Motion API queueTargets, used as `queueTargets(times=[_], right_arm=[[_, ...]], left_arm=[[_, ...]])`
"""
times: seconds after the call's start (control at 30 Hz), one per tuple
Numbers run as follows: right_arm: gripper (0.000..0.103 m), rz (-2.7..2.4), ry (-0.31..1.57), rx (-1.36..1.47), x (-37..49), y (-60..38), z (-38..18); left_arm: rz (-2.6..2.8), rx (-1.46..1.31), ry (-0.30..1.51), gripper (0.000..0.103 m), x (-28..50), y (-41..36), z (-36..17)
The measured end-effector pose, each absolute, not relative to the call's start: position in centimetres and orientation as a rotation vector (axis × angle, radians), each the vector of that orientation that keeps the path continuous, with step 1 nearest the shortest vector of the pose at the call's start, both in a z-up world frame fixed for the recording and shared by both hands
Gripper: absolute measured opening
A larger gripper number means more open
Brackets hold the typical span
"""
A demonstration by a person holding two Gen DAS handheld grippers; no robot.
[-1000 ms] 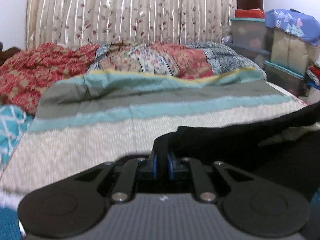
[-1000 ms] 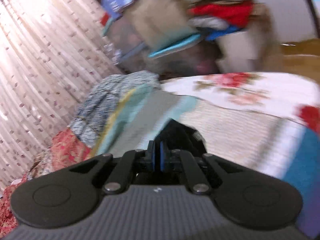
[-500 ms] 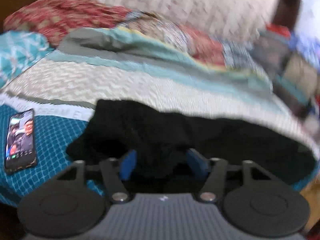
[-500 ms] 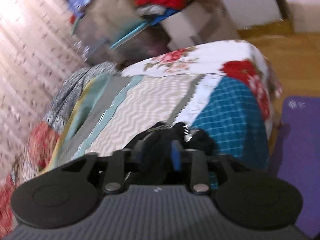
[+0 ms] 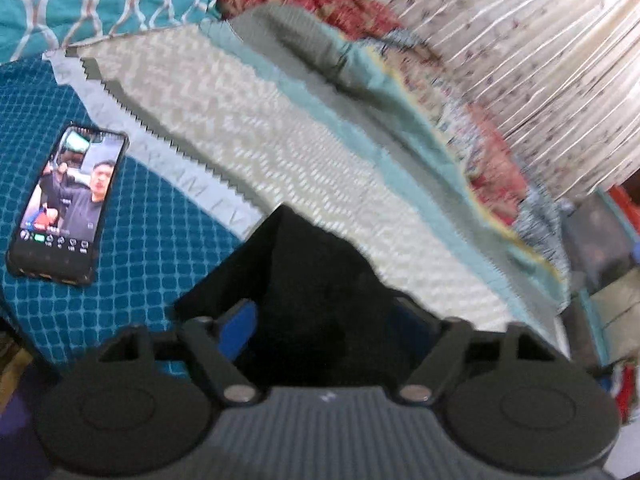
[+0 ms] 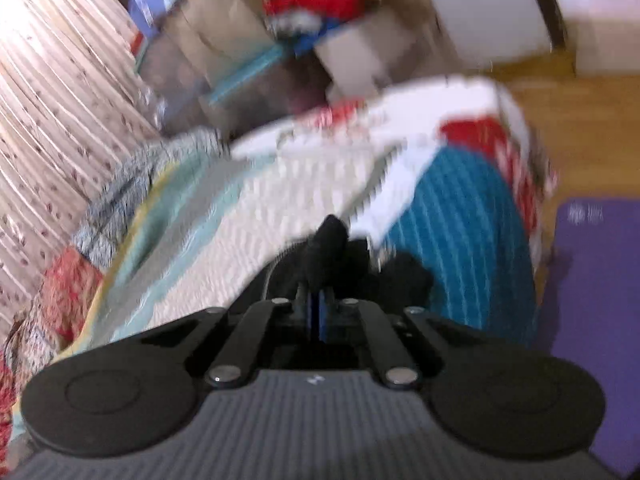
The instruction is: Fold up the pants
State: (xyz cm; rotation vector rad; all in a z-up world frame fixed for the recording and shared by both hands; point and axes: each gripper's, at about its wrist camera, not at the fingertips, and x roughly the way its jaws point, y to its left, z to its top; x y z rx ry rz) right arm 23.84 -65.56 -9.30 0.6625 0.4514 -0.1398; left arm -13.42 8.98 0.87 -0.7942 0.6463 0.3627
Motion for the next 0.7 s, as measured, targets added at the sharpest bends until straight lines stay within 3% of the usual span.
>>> queueTargets(times=[0.07, 0.2, 0.27, 0.33, 0.47, 0.7], right_arm=[[0.006, -0.206, 0.504, 0.635, 24.9, -65.7, -9.9], [0.008, -0.238, 0.61, 0.665, 26.2, -67.0, -12.0], [0.032, -0.227, 0.566, 0.677, 25.1, -67.1, -11.2], [0.049, -0.227, 0.497, 0.696, 23.8, -67.7, -10.3], [0.049, -0.239, 0.431, 0.776, 22.1, -69.9, -9.9], [0.05, -0.189, 0.43, 0.822, 21.0, -70.8, -11.0]], left_arm=[[0.428, -0.66, 0.73, 0.033, -12.4, 8.0, -0.1], [0.504, -0.64, 0.82, 0.034, -12.4, 8.5, -2.3], [0.501, -0.682, 0.803, 0.036, -13.1, 8.9, -1.8], [0.498, -0.712, 0.766, 0.04, -13.9, 9.2, -0.8], [0.495, -0.688, 0.671, 0.043, -14.9, 8.9, 2.0], [0.39, -0.432, 0.713, 0.047, -9.8, 2.5, 4.9]])
